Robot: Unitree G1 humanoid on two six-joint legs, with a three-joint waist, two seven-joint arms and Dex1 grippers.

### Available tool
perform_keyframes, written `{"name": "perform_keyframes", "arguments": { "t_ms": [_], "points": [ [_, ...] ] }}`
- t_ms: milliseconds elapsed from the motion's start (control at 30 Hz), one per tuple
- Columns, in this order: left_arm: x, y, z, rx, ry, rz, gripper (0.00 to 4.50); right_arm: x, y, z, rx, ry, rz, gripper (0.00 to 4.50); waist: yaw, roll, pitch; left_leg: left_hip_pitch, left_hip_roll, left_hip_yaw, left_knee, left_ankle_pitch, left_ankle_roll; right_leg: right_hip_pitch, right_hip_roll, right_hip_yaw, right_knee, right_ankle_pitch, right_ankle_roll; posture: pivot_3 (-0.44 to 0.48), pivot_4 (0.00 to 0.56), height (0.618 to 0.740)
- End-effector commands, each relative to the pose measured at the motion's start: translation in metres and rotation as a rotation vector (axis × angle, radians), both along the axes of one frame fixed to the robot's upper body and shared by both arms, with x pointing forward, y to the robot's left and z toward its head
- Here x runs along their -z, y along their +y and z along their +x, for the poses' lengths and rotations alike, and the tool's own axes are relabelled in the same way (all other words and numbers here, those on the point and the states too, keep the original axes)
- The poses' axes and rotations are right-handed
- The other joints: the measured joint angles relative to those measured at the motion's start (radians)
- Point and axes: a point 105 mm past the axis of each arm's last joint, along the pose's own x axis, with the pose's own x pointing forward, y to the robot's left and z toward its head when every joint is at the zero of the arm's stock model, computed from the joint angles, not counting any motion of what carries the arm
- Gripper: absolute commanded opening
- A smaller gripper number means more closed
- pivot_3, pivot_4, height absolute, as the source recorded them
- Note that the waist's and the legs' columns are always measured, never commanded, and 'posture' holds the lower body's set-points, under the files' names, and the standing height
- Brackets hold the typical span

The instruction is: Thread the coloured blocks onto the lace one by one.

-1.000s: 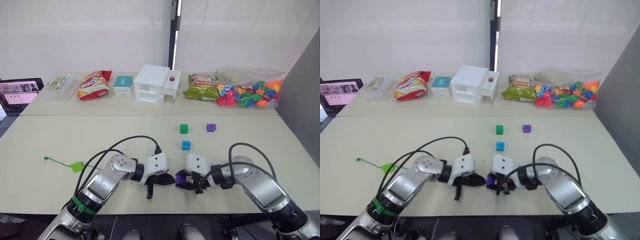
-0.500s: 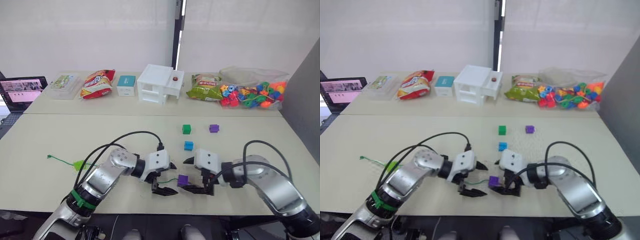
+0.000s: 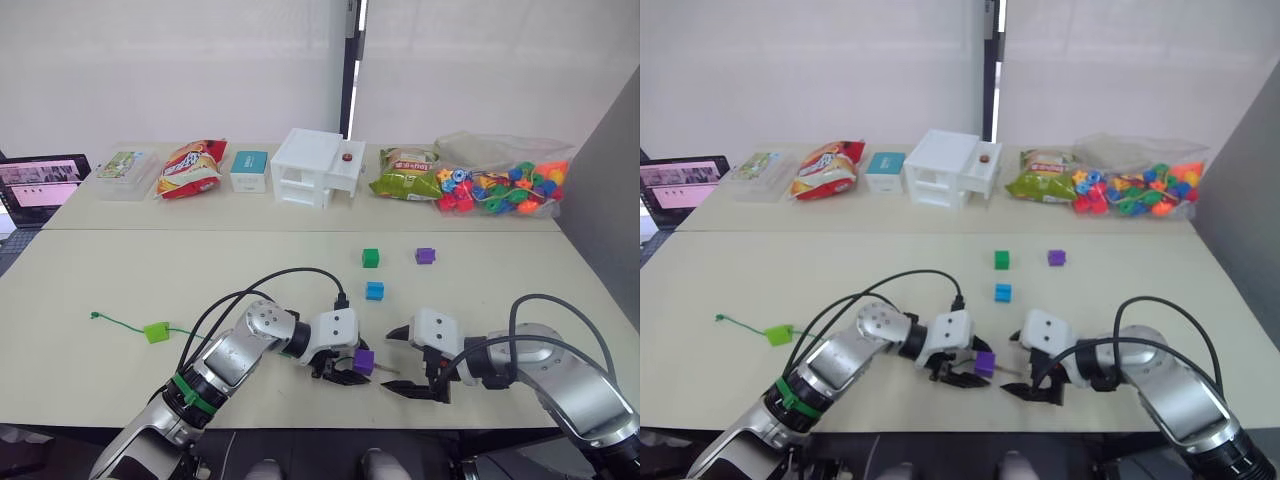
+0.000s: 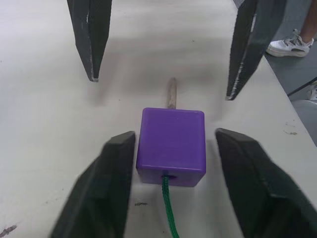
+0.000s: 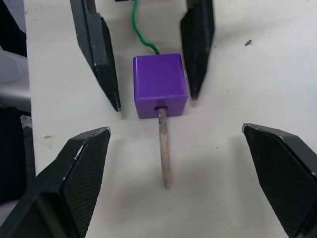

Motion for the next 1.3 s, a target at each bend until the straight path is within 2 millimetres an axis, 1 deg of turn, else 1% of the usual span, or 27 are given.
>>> {"name": "perform_keyframes", "arguments": {
  "t_ms": [33,67,267,333,433,600,633,767,800,967,1100,1133,1200,1300],
  "points": [
    [-0.008,-0.003,-0.001,0.022,-0.025,-0.026,1.30,-0.003,0.002,0.000,-0.017,-0.028,0.004,4.50,-0.001,0.000,0.000,0.000,0.000,0.000,0.000,0.000,0.000,0.000,0.000,0.000,0.000,0.000,0.000,0.000,0.150,0.740],
    [-0.008,-0.003,-0.001,0.024,-0.025,-0.026,1.18,-0.001,0.002,0.000,-0.020,-0.028,0.001,4.50,-0.001,0.000,0.000,0.000,0.000,0.000,0.000,0.000,0.000,0.000,0.000,0.000,0.000,0.000,0.000,0.000,0.150,0.740],
    [-0.010,-0.002,-0.001,0.027,-0.029,-0.026,1.19,0.007,0.002,0.003,-0.020,-0.027,-0.005,4.50,-0.001,0.000,0.000,0.000,0.000,0.000,0.000,0.000,0.000,0.000,0.000,0.000,0.000,0.000,0.000,0.000,0.150,0.740],
    [-0.010,-0.001,-0.001,0.026,-0.029,-0.025,1.19,0.015,-0.002,0.005,-0.011,-0.024,-0.022,4.50,0.000,0.000,0.000,0.000,0.000,0.000,0.000,0.000,0.000,0.000,0.000,0.000,0.000,0.000,0.000,0.000,0.150,0.740],
    [-0.010,-0.001,-0.002,0.024,-0.028,-0.025,1.19,0.022,-0.008,0.005,-0.003,-0.019,-0.038,3.64,-0.001,0.000,0.000,0.000,0.000,0.000,0.000,0.000,0.000,0.000,0.000,0.000,0.000,0.000,0.000,0.000,0.150,0.740],
    [-0.011,0.001,-0.001,0.019,-0.029,-0.025,1.19,0.024,-0.011,0.004,0.000,-0.021,-0.032,2.02,-0.001,0.000,0.000,0.001,0.000,0.000,0.000,0.000,0.000,0.002,0.000,0.000,0.000,0.000,0.000,0.000,0.150,0.740],
    [-0.011,0.001,-0.001,0.017,-0.029,-0.027,1.19,0.024,-0.011,0.005,-0.001,-0.023,-0.029,1.59,-0.001,0.000,0.000,0.001,0.000,0.000,0.000,0.000,0.000,0.002,0.000,0.000,-0.001,0.000,0.000,0.000,0.150,0.740],
    [-0.013,0.003,-0.001,0.013,-0.030,-0.031,1.19,0.022,-0.010,0.007,0.000,-0.034,-0.026,0.24,-0.001,0.000,0.000,0.002,0.000,0.000,0.000,0.000,0.000,0.002,0.000,0.000,-0.001,0.000,0.000,0.000,0.150,0.740],
    [-0.013,0.004,-0.001,0.013,-0.030,-0.031,1.19,0.022,-0.010,0.007,-0.001,-0.035,-0.026,0.01,-0.001,0.000,0.000,0.002,0.000,0.000,0.000,0.000,0.000,0.002,0.000,0.000,-0.001,0.000,0.000,0.000,0.150,0.740],
    [-0.017,0.013,0.000,-0.007,-0.037,-0.032,1.19,0.015,-0.006,0.010,-0.025,-0.056,-0.020,0.00,-0.003,0.000,0.000,0.002,0.000,0.000,0.000,0.000,0.000,0.002,0.000,0.000,-0.001,0.000,0.000,0.000,0.150,0.740],
    [-0.020,0.048,0.003,-0.073,-0.040,0.010,1.19,0.004,0.002,0.012,-0.082,-0.087,-0.035,0.00,-0.011,0.000,0.000,0.002,0.000,0.000,0.000,0.000,0.000,0.000,0.000,0.000,0.001,0.000,0.000,0.000,0.150,0.740],
    [-0.021,0.054,0.003,-0.083,-0.039,0.016,1.19,0.003,0.003,0.013,-0.088,-0.089,-0.042,0.00,-0.012,0.000,0.000,0.001,0.001,0.000,0.000,0.000,0.000,0.000,0.000,0.000,0.003,0.000,0.000,0.000,0.150,0.740],
    [-0.022,0.088,0.004,-0.143,-0.016,0.052,1.19,-0.004,0.008,0.013,-0.112,-0.099,-0.040,0.00,-0.016,0.000,0.000,0.001,0.000,0.000,0.000,0.000,0.000,-0.001,0.000,0.000,0.004,0.000,0.000,0.000,0.150,0.740],
    [-0.021,0.150,0.006,-0.242,-0.014,0.160,1.19,-0.013,0.014,0.015,-0.139,-0.122,-0.040,0.00,-0.028,0.000,0.000,0.001,0.001,0.000,-0.001,0.000,0.000,-0.002,0.000,0.000,0.004,0.000,0.000,0.000,0.150,0.740]
  ]
}}
